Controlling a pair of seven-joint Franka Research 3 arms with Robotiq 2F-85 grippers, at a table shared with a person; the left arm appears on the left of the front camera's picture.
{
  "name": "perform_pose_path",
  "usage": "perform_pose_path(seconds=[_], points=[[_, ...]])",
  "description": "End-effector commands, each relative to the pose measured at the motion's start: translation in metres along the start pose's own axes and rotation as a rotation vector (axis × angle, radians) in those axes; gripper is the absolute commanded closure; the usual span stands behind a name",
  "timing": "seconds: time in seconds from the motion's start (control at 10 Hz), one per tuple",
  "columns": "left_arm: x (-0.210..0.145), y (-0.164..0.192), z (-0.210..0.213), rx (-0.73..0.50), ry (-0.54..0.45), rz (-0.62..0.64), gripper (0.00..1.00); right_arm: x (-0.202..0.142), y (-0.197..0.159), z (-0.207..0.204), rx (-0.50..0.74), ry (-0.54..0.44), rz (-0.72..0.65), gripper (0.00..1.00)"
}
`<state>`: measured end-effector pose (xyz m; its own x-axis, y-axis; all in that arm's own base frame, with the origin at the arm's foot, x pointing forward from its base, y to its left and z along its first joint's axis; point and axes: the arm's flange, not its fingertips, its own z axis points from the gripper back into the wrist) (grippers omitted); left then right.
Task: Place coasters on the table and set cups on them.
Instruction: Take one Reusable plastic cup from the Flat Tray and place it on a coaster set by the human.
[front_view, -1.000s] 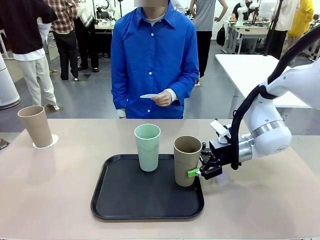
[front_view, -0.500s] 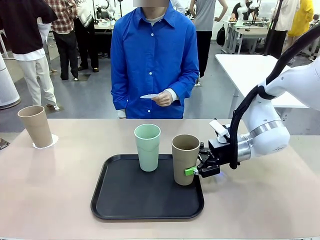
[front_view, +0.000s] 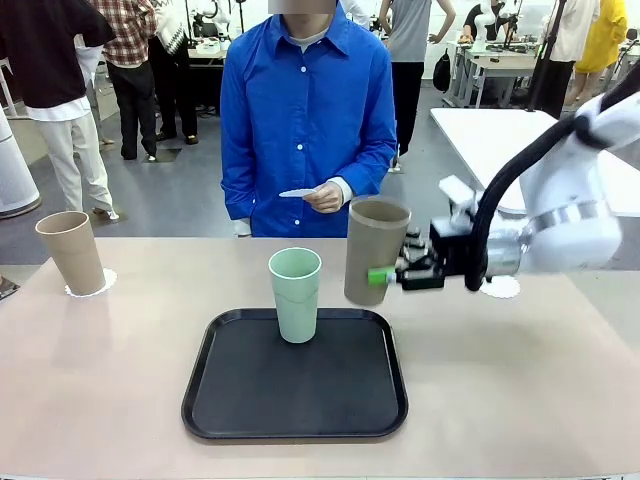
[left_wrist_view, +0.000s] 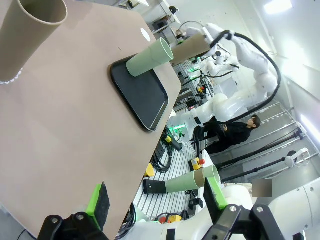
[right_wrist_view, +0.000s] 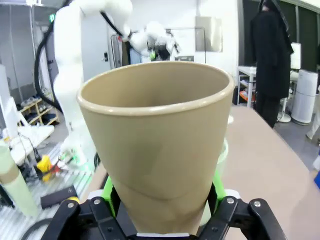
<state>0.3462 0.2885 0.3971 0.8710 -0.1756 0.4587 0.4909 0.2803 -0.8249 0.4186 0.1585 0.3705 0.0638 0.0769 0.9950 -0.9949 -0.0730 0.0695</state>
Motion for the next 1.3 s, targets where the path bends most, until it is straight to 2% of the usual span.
perform_pose_path(seconds=[0.0,0.3,0.4,0.6,0.7,0.9,1.0,1.2], points=[[0.0,-0.001,0.001,0.004,-0.001,0.002,0.0,0.05,0.009,-0.004,-0.035,0.029,-0.051,1.0],[0.0,-0.001,0.001,0.004,-0.001,0.002,0.0,0.088,0.016,-0.012,-0.074,0.121,-0.088,1.0],[0.0,-0.001,0.001,0.004,-0.001,0.002,0.0,0.082,0.014,-0.003,-0.041,0.04,-0.048,1.0],[0.0,-0.001,0.001,0.004,-0.001,0.002,0.0,0.082,0.014,-0.003,-0.041,0.04,-0.048,1.0],[0.0,-0.001,0.001,0.004,-0.001,0.002,0.0,0.088,0.016,-0.007,-0.058,0.067,-0.061,0.17],[0.0,-0.001,0.001,0.004,-0.001,0.002,0.0,0.099,-0.013,0.063,-0.144,0.056,-0.042,0.17],[0.0,-0.001,0.001,0.004,-0.001,0.002,0.0,0.113,-0.018,0.097,-0.227,0.072,-0.024,0.17],[0.0,-0.001,0.001,0.004,-0.001,0.002,0.0,0.14,-0.011,0.174,-0.381,0.063,-0.023,0.17]])
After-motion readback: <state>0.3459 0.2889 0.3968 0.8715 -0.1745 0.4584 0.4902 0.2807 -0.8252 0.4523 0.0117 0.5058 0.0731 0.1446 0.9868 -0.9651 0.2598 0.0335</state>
